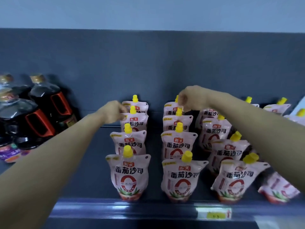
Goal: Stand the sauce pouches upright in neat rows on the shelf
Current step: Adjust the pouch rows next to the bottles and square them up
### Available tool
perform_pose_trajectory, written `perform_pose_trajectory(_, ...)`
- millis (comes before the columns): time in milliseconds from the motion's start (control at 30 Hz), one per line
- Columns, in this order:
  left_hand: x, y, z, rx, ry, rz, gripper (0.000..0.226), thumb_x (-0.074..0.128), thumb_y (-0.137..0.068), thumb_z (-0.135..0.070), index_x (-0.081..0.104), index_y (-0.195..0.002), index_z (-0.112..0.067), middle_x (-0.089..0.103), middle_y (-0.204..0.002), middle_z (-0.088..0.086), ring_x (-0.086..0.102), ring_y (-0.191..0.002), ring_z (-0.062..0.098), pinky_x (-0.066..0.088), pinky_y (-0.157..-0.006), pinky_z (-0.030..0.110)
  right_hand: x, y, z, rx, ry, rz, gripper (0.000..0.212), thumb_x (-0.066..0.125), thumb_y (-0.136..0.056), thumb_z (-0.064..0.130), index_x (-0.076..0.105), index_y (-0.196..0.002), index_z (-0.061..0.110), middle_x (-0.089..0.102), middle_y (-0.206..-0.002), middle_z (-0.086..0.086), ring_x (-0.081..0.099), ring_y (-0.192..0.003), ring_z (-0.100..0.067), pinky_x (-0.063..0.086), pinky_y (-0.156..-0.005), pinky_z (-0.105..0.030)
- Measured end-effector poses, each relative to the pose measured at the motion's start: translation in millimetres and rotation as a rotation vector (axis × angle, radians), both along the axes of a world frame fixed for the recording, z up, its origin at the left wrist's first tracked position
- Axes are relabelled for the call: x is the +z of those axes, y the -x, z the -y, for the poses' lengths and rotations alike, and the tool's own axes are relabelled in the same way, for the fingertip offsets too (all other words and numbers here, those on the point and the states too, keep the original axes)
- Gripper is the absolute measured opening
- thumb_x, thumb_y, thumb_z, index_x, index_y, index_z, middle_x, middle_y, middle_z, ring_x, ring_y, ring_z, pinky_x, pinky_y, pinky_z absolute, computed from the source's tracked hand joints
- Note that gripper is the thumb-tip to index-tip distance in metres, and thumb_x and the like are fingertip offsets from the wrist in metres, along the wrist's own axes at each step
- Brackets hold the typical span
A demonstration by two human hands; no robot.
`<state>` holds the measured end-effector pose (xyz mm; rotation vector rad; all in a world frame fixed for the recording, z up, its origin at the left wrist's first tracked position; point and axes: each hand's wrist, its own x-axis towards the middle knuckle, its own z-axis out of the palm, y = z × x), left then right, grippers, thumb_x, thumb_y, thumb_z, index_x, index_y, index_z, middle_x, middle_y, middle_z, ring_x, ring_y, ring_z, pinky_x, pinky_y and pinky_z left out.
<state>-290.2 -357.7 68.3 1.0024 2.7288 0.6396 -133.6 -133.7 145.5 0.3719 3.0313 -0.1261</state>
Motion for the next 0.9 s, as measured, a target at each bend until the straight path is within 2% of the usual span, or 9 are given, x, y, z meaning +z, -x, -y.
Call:
perform_pose_trajectory(133, -5, 2, 1, 0.045, -0.067, 0.004, 0.032, 0.066, -0.081, -0.003, 0.058, -0.055, -0.020, 0.055, -0.069, -0.002, 0.048, -0.072, 0.012, 0.034, -0.072, 0.022, -14, 2, 0, -0.010, 0.050, 0.094, 0.035, 0.066, -0.084, 0.014, 0.064, -0.118, 0.011, 0.060, -0.101, -0.002, 0.057, -0.096, -0.023, 0.044, -0.081, -0.029)
perform_pose_trajectory(233, -5, 4, 4, 0.052, -0.081, 0.009, 0.038, 0.067, -0.080, -0.002, 0.055, -0.051, -0.023, 0.062, -0.077, 0.008, 0.056, -0.081, 0.020, 0.035, -0.073, 0.023, -21, 5, 0, -0.013, 0.069, 0.073, 0.034, 0.062, -0.088, 0.016, 0.062, -0.121, 0.014, 0.055, -0.095, 0.000, 0.056, -0.091, -0.023, 0.044, -0.077, -0.032)
perform_pose_trajectory(400, -1, 2, 4, 0.045, -0.012, 0.006, 0.008, 0.066, -0.082, -0.005, 0.069, -0.075, -0.008, 0.068, -0.095, 0.013, 0.055, -0.083, 0.018, 0.039, -0.077, 0.025, -26, 8, 1, -0.013, 0.075, 0.054, 0.035, 0.060, -0.091, 0.018, 0.059, -0.125, 0.015, 0.056, -0.121, -0.006, 0.053, -0.108, -0.023, 0.039, -0.082, -0.027)
perform_pose_trajectory(467, 4, 1, 3, 0.015, 0.035, 0.007, 0.012, 0.067, -0.081, -0.007, 0.070, -0.093, -0.003, 0.066, -0.096, 0.007, 0.058, -0.094, 0.021, 0.043, -0.084, 0.028, -21, 8, 3, -0.023, 0.092, 0.018, 0.038, 0.060, -0.090, 0.015, 0.058, -0.127, 0.013, 0.058, -0.128, -0.006, 0.054, -0.117, -0.024, 0.042, -0.090, -0.029)
perform_pose_trajectory(533, 11, 0, 3, 0.011, 0.024, -0.019, 0.018, 0.067, -0.081, -0.006, 0.067, -0.099, -0.004, 0.066, -0.100, 0.009, 0.059, -0.098, 0.025, 0.046, -0.087, 0.031, -13, 7, 3, -0.015, 0.085, -0.044, 0.037, 0.060, -0.089, 0.014, 0.058, -0.126, 0.012, 0.062, -0.126, -0.006, 0.056, -0.116, -0.024, 0.043, -0.093, -0.029)
perform_pose_trajectory(633, 30, -11, 7, 0.025, -0.121, -0.122, 0.011, 0.068, -0.080, -0.010, 0.062, -0.090, -0.010, 0.065, -0.090, 0.004, 0.057, -0.085, 0.021, 0.041, -0.073, 0.026, -2, 4, 7, 0.032, 0.107, -0.133, 0.025, 0.062, -0.088, 0.018, 0.066, -0.113, 0.014, 0.067, -0.112, -0.002, 0.060, -0.104, -0.020, 0.044, -0.084, -0.026)
perform_pose_trajectory(700, 41, -21, 13, -0.035, -0.182, -0.027, 0.013, 0.072, -0.078, -0.019, 0.063, -0.083, -0.010, 0.065, -0.080, -0.002, 0.059, -0.078, 0.015, 0.043, -0.068, 0.023, 3, -1, 16, 0.079, 0.178, -0.130, 0.016, 0.064, -0.087, 0.023, 0.069, -0.100, 0.016, 0.070, -0.098, 0.003, 0.064, -0.098, -0.020, 0.048, -0.083, -0.028)
perform_pose_trajectory(800, 51, -45, 27, -0.211, -0.050, 0.258, 0.030, 0.075, -0.068, -0.043, 0.072, -0.083, -0.017, 0.069, -0.075, -0.004, 0.061, -0.071, 0.005, 0.048, -0.072, 0.021, 7, -11, 31, 0.168, 0.236, 0.040, 0.021, 0.066, -0.084, 0.033, 0.073, -0.097, 0.017, 0.073, -0.105, 0.000, 0.067, -0.098, -0.022, 0.053, -0.091, -0.036)
perform_pose_trajectory(900, 42, -56, 35, -0.236, 0.056, 0.302, 0.020, 0.077, -0.070, -0.036, 0.073, -0.085, -0.023, 0.073, -0.080, -0.011, 0.065, -0.076, 0.000, 0.047, -0.080, 0.022, 5, -22, 41, 0.169, 0.211, 0.196, 0.026, 0.070, -0.079, 0.041, 0.073, -0.098, 0.024, 0.073, -0.098, 0.007, 0.066, -0.098, -0.016, 0.049, -0.084, -0.024)
